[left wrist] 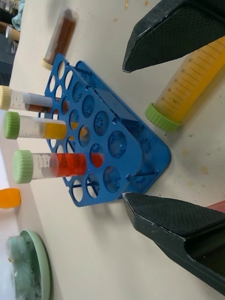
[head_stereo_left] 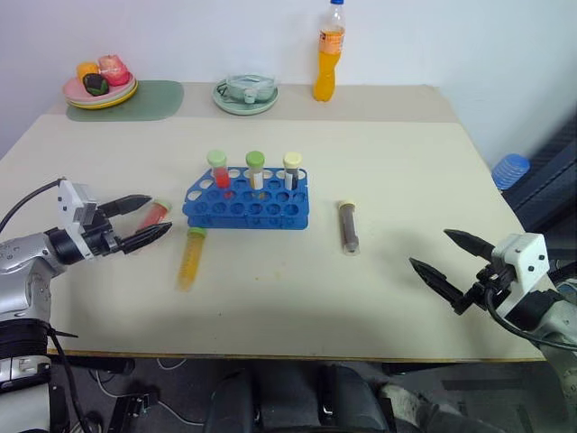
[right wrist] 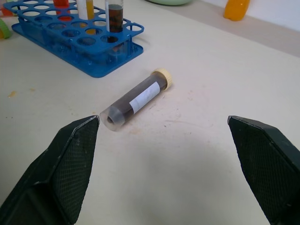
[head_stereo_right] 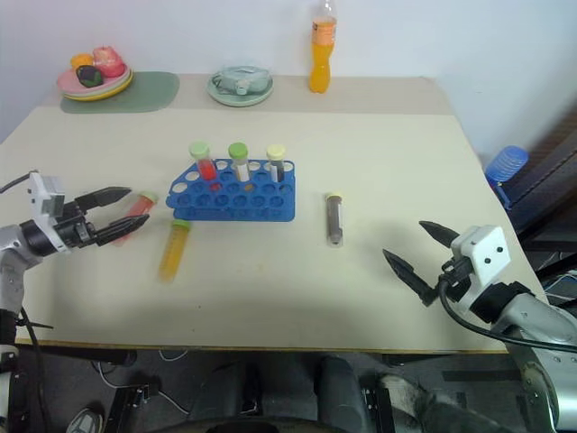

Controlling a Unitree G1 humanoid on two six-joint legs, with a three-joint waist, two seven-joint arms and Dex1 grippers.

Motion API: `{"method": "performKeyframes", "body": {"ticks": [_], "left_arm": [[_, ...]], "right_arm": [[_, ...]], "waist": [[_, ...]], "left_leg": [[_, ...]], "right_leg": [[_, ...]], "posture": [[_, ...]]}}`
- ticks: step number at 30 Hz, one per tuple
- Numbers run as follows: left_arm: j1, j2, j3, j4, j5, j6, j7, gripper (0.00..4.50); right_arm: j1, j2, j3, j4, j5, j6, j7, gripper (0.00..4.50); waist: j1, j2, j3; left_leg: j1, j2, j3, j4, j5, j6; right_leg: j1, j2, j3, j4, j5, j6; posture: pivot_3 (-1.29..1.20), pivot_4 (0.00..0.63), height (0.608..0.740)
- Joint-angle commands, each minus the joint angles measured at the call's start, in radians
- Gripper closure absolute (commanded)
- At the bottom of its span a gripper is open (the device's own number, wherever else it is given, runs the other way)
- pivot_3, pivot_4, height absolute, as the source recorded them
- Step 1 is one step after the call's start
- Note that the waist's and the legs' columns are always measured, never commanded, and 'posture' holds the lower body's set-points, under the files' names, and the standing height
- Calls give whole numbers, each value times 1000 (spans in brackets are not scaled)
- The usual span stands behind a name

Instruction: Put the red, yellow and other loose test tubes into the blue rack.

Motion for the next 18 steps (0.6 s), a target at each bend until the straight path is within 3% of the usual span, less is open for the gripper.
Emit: {"method": "performKeyframes", "body": {"ticks": [1,14,18], "left_arm": [[-5,26,14,-6,8,-21,-8,330],[-27,-6,4,-100,-44,17,-38,330],[-54,-26,-28,-140,-51,-8,-93,330]], "right_arm": [[-7,-4,-19,-48,27,0,-7,0],[-94,-27,40,-85,29,82,-67,0],[-208,-86,119,-139,-45,297,-242,0]], "waist": [[1,0,0],[1,0,0],[0,0,0]], "left_leg": [[0,0,0,0,0,0],[0,0,0,0,0,0],[0,0,0,0,0,0]], "right_leg": [[0,0,0,0,0,0],[0,0,0,0,0,1],[0,0,0,0,0,0]], "posture": [[0,150,740],[0,150,740],[0,150,740]]}}
